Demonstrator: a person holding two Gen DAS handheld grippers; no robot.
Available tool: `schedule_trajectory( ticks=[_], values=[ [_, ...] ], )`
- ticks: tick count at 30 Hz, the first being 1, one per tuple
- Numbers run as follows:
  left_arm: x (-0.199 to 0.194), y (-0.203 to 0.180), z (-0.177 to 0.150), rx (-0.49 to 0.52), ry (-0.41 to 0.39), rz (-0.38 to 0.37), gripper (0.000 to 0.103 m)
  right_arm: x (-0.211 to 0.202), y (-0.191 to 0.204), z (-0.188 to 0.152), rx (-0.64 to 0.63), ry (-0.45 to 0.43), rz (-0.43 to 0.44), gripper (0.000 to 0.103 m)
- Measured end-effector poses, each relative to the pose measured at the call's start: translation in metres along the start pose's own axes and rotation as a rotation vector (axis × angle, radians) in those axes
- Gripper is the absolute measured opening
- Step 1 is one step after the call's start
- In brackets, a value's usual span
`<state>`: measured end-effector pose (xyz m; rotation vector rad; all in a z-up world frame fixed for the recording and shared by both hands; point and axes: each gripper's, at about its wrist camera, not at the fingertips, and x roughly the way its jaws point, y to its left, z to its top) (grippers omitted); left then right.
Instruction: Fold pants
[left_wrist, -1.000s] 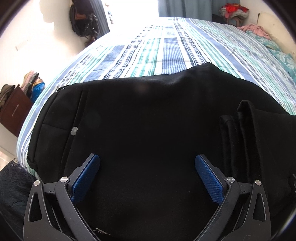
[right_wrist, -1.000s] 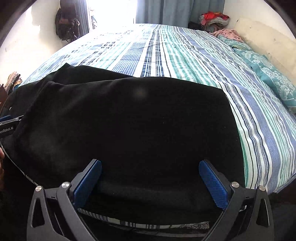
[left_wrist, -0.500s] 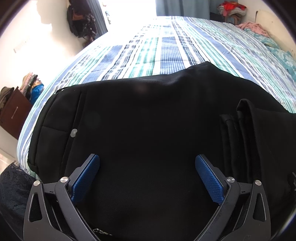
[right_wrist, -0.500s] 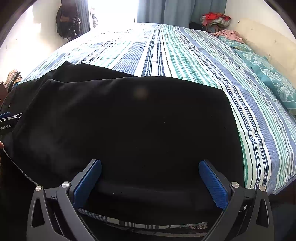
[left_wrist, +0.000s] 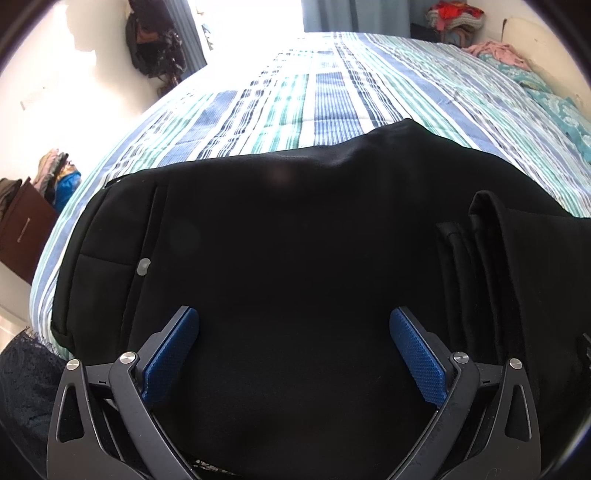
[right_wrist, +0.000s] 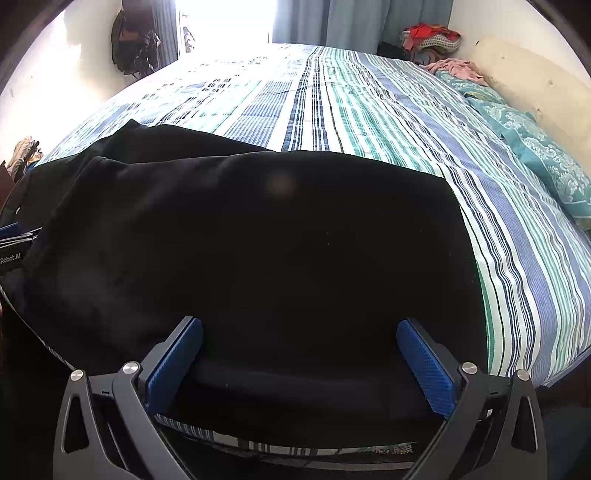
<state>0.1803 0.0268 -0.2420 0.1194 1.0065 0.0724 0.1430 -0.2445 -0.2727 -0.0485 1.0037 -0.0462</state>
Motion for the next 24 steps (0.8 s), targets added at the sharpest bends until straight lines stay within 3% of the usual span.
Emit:
schedule_trajectory(
  ticks=[6, 12, 14, 16, 20, 21, 24],
  values=[
    [-0.005, 0.009, 0.007, -0.009, 0.039, -0.053, 0.101, 0.0, 0.0, 0.0, 0.002, -0.007, 0.0, 0.103],
    [-0.013, 0.067, 0.058, -0.171, -0.081, -0.159, 0.101, 0.0, 0.0, -0.001, 0.003, -0.014, 0.0, 0.103],
    [0.017, 0.075, 0.078, -0.144, -0.016, -0.15, 0.101, 0.0, 0.001, -0.001, 0.004, -0.015, 0.0, 0.103],
    [0.054, 0.07, 0.085, -0.06, 0.081, -0.056, 0.103, 0.0, 0.001, 0.0, 0.006, -0.014, -0.001, 0.103],
    [0.049, 0.042, 0.079, 0.095, 0.035, 0.081, 0.102, 0.0, 0.001, 0.0, 0.006, -0.015, -0.002, 0.103],
    [0.042, 0.04, 0.079, 0.106, 0.021, 0.077, 0.101, 0.0, 0.0, 0.0, 0.007, -0.015, -0.001, 0.103],
    [0.013, 0.042, 0.079, 0.064, -0.034, -0.062, 0.101, 0.0, 0.001, 0.0, 0.006, -0.018, 0.0, 0.103]
  ],
)
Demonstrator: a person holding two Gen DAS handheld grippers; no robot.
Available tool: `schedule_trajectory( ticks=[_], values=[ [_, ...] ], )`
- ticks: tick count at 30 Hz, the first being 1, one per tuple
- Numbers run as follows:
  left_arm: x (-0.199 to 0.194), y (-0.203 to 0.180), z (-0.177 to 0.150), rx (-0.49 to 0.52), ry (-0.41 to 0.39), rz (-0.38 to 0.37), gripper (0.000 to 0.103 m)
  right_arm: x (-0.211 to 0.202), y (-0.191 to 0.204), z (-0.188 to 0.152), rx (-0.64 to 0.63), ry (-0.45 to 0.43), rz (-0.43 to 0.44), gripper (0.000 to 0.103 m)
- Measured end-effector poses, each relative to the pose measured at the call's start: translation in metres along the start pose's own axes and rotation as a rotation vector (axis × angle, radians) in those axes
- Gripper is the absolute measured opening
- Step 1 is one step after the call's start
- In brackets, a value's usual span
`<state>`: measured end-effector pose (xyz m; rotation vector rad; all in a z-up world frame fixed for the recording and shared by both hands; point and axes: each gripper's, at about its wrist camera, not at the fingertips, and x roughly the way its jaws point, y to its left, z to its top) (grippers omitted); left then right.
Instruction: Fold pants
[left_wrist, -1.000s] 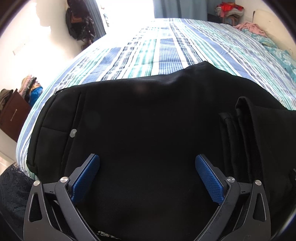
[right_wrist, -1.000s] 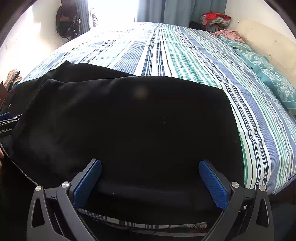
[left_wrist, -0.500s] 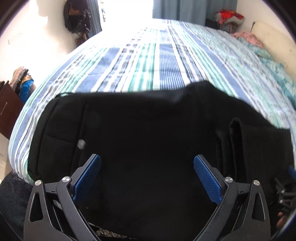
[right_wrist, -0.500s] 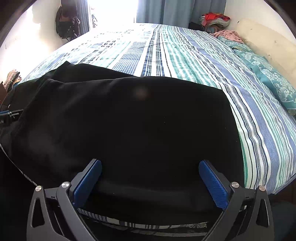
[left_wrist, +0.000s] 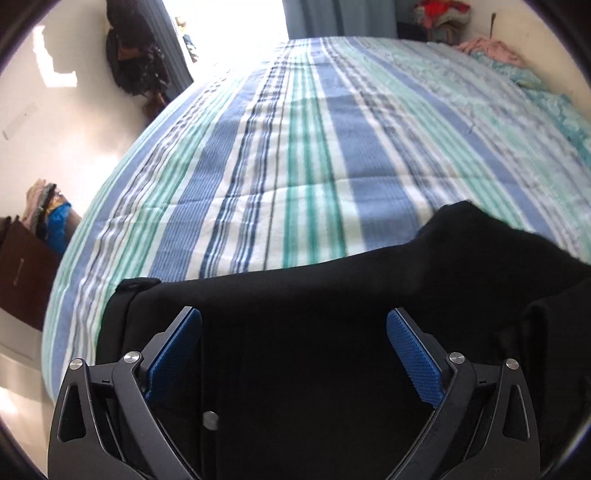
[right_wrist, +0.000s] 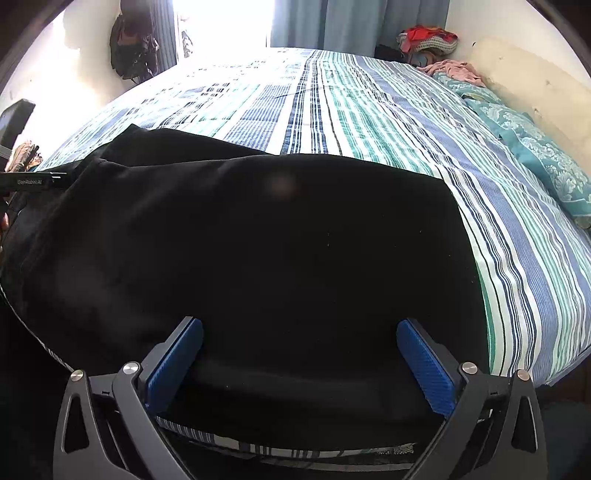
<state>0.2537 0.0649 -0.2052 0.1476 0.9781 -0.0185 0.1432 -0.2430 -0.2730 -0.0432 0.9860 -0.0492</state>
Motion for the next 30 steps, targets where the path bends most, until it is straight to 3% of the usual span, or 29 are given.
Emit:
schedule_trajectory(
  ticks=[4, 8, 11, 16, 20, 23, 28, 30],
  values=[
    [-0.007, -0.027, 0.008, 0.052, -0.013, -0.07, 0.101, 0.0, 0.0, 0.0, 0.0, -0.001, 0.0, 0.103],
    [0.042, -0.05, 0.002, 0.114, 0.117, -0.035, 0.103, 0.0, 0.001, 0.0, 0.004, -0.001, -0.003, 0.103],
    [0.044, -0.038, 0.0, 0.032, 0.093, -0.083, 0.103, 0.0, 0.001, 0.0, 0.011, -0.008, -0.006, 0.103],
    [0.014, -0.026, -0.002, 0.075, 0.051, -0.111, 0.101, -0.001, 0.0, -0.002, 0.028, -0.023, -0.006, 0.103],
    [-0.017, 0.025, 0.003, -0.002, 0.014, -0.156, 0.101, -0.002, -0.001, -0.003, 0.028, -0.026, -0.002, 0.103],
    [-0.018, 0.081, 0.008, -0.101, 0.028, -0.147, 0.101, -0.002, -0.001, -0.002, 0.029, -0.024, -0.002, 0.103],
    [0.021, 0.174, -0.01, -0.369, 0.184, -0.168, 0.101, -0.002, 0.0, -0.002, 0.033, -0.026, -0.005, 0.103],
    [0.034, 0.188, -0.024, -0.455, 0.244, -0.241, 0.101, -0.002, 0.0, -0.003, 0.034, -0.028, -0.006, 0.103]
  ],
)
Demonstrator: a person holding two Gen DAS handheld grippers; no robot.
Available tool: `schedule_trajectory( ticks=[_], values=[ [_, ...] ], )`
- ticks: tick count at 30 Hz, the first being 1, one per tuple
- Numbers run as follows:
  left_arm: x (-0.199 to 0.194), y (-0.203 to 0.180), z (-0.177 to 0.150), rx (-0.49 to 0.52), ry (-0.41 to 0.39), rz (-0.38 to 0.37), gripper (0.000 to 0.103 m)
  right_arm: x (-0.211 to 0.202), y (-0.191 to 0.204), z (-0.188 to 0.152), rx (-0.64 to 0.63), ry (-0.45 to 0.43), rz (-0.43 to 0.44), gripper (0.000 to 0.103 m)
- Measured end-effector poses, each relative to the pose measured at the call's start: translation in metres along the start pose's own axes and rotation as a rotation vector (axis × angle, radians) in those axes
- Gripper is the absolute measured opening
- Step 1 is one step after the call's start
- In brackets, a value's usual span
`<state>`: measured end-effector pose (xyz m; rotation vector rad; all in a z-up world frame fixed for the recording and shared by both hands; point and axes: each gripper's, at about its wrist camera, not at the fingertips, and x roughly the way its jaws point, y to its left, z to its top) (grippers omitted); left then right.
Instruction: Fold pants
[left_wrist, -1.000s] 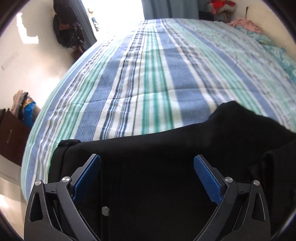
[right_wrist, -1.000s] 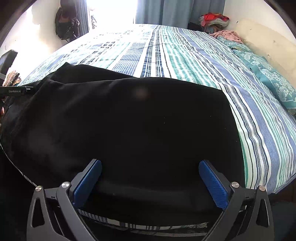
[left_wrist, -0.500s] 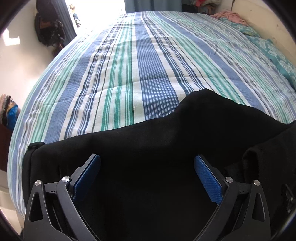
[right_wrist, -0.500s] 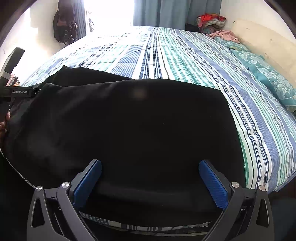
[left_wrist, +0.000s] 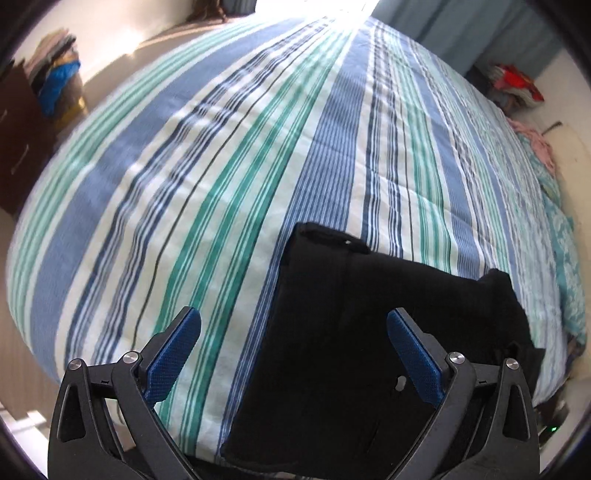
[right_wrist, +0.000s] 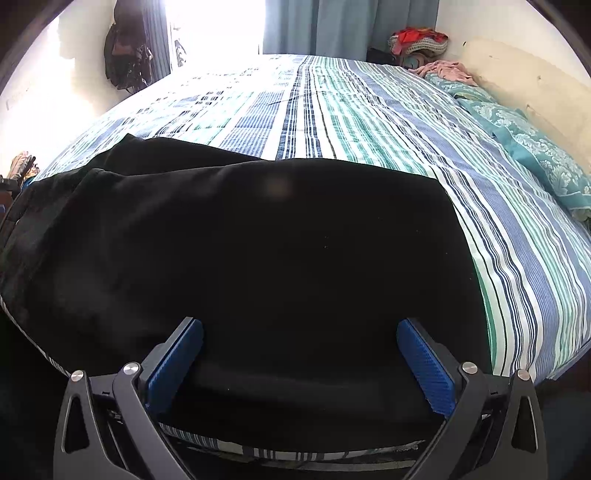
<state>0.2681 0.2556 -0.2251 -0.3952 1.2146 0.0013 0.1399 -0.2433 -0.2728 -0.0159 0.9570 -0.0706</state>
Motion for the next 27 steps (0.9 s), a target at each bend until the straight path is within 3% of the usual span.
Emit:
schedule_trajectory(
  ticks=[3, 7, 12, 15, 18, 22, 25, 27],
  values=[
    [0.008, -0.002, -0.011, 0.006, 0.029, -0.13, 0.101, 0.0, 0.0, 0.0, 0.0, 0.0, 0.0, 0.103],
    [0.033, -0.01, -0.019, 0.048, 0.079, -0.09, 0.101, 0.0, 0.0, 0.0, 0.0, 0.0, 0.0, 0.103],
    [0.039, -0.014, -0.023, 0.082, 0.087, -0.113, 0.102, 0.0, 0.0, 0.001, 0.001, -0.002, -0.001, 0.103],
    [0.033, -0.034, -0.033, 0.179, 0.132, -0.166, 0.085, 0.0, 0.0, 0.001, -0.001, -0.004, -0.001, 0.103],
    [0.026, -0.046, -0.038, 0.241, 0.13, -0.145, 0.078, 0.0, 0.001, 0.002, 0.0, -0.005, -0.001, 0.103],
    [0.029, -0.036, -0.036, 0.175, 0.154, -0.168, 0.08, 0.0, 0.001, 0.002, -0.002, -0.003, 0.0, 0.103],
    [0.036, -0.04, -0.04, 0.192, 0.163, -0.125, 0.087, 0.0, 0.001, 0.003, -0.001, 0.0, -0.001, 0.103],
    [0.035, -0.048, -0.043, 0.215, 0.156, -0.072, 0.082, 0.001, 0.002, 0.003, 0.0, 0.001, -0.002, 0.103]
  ],
)
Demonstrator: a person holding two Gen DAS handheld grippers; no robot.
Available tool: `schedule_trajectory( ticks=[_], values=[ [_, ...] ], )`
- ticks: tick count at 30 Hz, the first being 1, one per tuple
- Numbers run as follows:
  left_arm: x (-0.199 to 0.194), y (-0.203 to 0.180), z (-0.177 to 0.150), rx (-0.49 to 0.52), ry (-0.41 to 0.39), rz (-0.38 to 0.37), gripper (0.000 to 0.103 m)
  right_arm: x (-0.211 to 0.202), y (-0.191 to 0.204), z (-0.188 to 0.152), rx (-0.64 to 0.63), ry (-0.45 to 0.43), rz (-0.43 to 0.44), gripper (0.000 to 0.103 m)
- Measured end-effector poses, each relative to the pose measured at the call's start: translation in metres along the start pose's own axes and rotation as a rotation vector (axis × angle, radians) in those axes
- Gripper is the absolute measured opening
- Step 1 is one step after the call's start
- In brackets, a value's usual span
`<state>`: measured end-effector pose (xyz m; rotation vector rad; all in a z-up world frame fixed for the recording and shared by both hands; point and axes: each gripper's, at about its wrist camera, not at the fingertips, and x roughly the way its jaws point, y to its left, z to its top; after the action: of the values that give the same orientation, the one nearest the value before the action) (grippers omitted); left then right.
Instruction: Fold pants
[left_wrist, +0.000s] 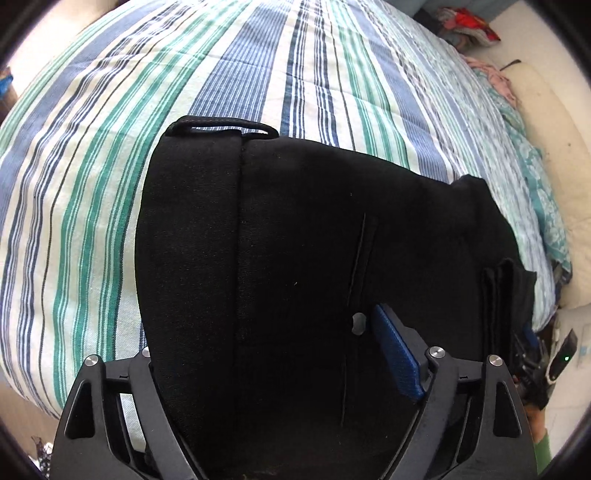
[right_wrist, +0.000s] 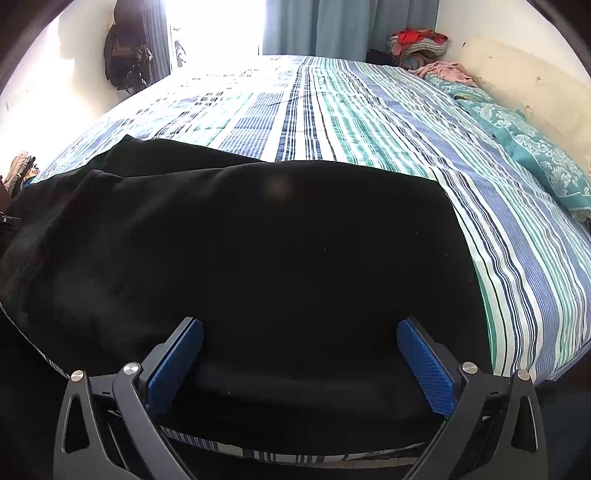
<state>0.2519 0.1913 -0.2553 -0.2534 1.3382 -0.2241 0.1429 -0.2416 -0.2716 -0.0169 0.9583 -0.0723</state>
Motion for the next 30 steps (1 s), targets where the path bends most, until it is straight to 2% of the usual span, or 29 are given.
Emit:
schedule_trajectory(
  ticks=[2, 4, 8, 9, 12, 14, 16, 20, 24, 27, 30],
  values=[
    [-0.008, -0.002, -0.002, -0.014, -0.009, 0.017, 0.066, 0.0, 0.0, 0.0, -0.001, 0.0, 0.001, 0.103],
    [-0.018, -0.005, -0.004, -0.038, -0.018, 0.009, 0.042, 0.0, 0.0, 0.0, -0.002, 0.001, 0.001, 0.103],
    [-0.041, -0.022, -0.012, -0.075, -0.05, 0.039, 0.032, 0.001, 0.0, 0.002, -0.003, 0.008, 0.004, 0.103],
    [-0.047, -0.026, -0.013, -0.099, -0.059, 0.036, 0.02, 0.001, -0.001, 0.003, -0.002, 0.015, 0.008, 0.103],
    [-0.075, -0.04, -0.018, -0.155, -0.078, -0.028, 0.02, -0.009, -0.01, 0.01, 0.033, 0.03, 0.081, 0.103],
    [-0.094, -0.057, -0.022, -0.152, -0.09, -0.087, 0.02, -0.025, -0.027, 0.014, 0.13, -0.034, 0.169, 0.102],
    [-0.109, -0.078, -0.026, -0.14, -0.093, -0.148, 0.019, -0.043, -0.046, 0.017, 0.224, -0.118, 0.206, 0.103],
    [-0.125, -0.135, -0.027, -0.092, -0.099, -0.239, 0.019, -0.068, -0.076, 0.019, 0.32, -0.254, 0.16, 0.103],
    [-0.127, -0.214, -0.02, -0.028, -0.104, -0.338, 0.019, -0.079, -0.102, 0.016, 0.407, -0.317, 0.123, 0.103],
    [-0.112, -0.269, -0.023, 0.047, -0.082, -0.356, 0.019, -0.087, -0.117, 0.011, 0.461, -0.342, 0.103, 0.103],
    [-0.081, -0.322, -0.031, 0.13, -0.049, -0.318, 0.019, -0.093, -0.131, 0.007, 0.511, -0.368, 0.068, 0.103]
  ],
)
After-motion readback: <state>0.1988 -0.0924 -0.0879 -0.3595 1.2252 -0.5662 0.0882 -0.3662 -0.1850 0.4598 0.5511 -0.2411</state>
